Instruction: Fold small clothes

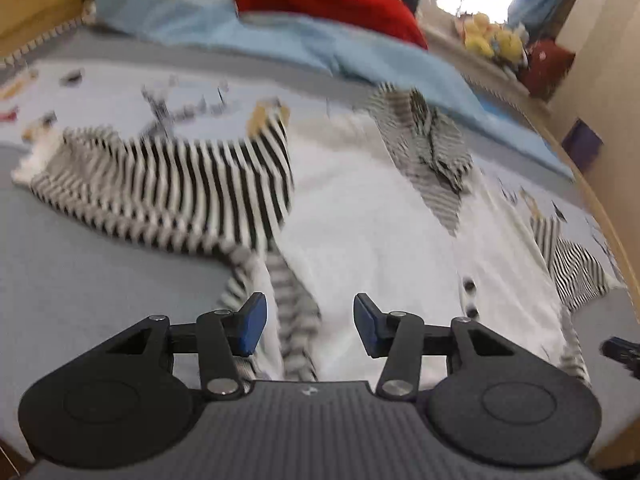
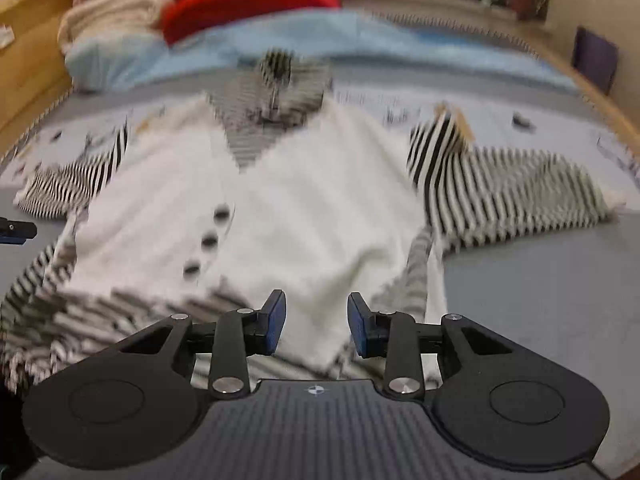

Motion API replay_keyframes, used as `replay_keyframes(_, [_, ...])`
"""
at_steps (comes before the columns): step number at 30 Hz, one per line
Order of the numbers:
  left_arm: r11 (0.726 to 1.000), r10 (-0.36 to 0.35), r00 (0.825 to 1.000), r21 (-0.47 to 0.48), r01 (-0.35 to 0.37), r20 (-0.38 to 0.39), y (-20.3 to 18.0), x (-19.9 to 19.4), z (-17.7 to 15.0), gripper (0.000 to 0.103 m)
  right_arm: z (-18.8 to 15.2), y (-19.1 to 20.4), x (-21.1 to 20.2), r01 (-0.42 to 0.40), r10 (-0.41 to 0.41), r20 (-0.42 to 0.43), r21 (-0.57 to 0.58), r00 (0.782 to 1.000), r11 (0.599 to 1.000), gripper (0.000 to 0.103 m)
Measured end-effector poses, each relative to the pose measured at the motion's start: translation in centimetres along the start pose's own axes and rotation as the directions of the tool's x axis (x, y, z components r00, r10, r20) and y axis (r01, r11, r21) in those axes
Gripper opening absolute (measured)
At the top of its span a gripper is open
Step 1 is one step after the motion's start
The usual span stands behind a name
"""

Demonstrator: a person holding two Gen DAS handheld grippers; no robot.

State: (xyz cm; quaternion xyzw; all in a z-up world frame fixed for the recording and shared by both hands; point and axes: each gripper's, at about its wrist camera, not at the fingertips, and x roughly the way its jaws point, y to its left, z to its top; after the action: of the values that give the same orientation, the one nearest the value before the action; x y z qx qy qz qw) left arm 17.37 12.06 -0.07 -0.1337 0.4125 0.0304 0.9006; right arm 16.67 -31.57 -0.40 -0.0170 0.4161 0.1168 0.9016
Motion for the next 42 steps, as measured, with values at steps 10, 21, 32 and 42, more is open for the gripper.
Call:
replay_keyframes(10, [0.978,0.191,0.978,-0.100,-0.182,0.089,8.2,4.5,5.1,0.052,8.4,1.8,0.4,-0.036,0.030,0.232,0.022,0.972,0.999,0.036])
replay_keyframes(21, [0.847,0.397,0.913,-0.420,-0.326,0.091,21.7,6.0,7.6,0.052,11.6,6.9,9.0,0.002,-0.002,0.304,0.001,0.953,1.000,0.026])
replay_keyframes(32, [0.723,0.423,0.906,-0.604,-0.334,0.006,28.5,9.2,7.2,0.033,11.1,9.6,13.5,-0.046,0.062,0.185,-0.090,0.981,0.995,0.027])
replay_keyframes(42, [0.879,0.362,0.884,-0.425,-0.218,0.297,15.7,0.7,12.6,0.006,10.7,7.9,15.3,-0.080,0.077,0.045,0.080,0.996,0.994,0.015])
